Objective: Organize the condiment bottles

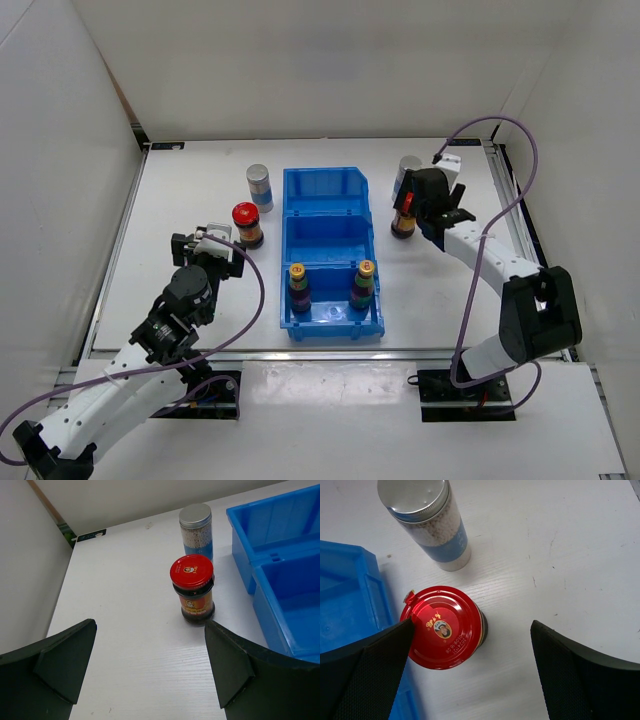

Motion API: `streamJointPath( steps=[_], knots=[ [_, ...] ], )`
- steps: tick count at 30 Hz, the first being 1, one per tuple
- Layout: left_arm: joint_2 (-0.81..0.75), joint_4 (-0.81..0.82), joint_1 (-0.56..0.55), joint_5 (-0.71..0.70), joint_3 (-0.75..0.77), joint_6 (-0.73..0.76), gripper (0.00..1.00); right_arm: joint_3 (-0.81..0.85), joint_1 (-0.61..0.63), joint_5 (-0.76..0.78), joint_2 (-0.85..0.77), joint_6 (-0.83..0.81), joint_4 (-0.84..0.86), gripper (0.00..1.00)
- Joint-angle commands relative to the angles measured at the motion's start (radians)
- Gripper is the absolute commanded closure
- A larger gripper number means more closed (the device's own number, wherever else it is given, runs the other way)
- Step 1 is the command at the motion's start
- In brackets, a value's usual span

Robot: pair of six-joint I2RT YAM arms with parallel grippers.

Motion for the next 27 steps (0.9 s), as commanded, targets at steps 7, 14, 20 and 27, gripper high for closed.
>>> streamJointPath(
  steps=[7,14,20,27],
  knots=[
    [-0.002,0.03,0.006,-0.001,-0.015,0.003,0.0,-0.026,-0.006,0.014,-0.091,-0.011,-0.019,0.0],
    [0.007,0.03,0.006,0.008,-0.015,0.003,0.0,0.032,-0.006,-0.124,-0.045,-0.069,0.012,0.0],
    [0.007,0.03,0.006,0.008,-0.015,0.003,0.0,0.072,-0.006,-0.173,0.064,-0.069,0.001,0.0],
    [0.007,0.03,0.006,0.017,-0.015,0.003,0.0,0.107,-0.015,-0.11,0.147,-0.06,-0.05,0.02]
  ],
)
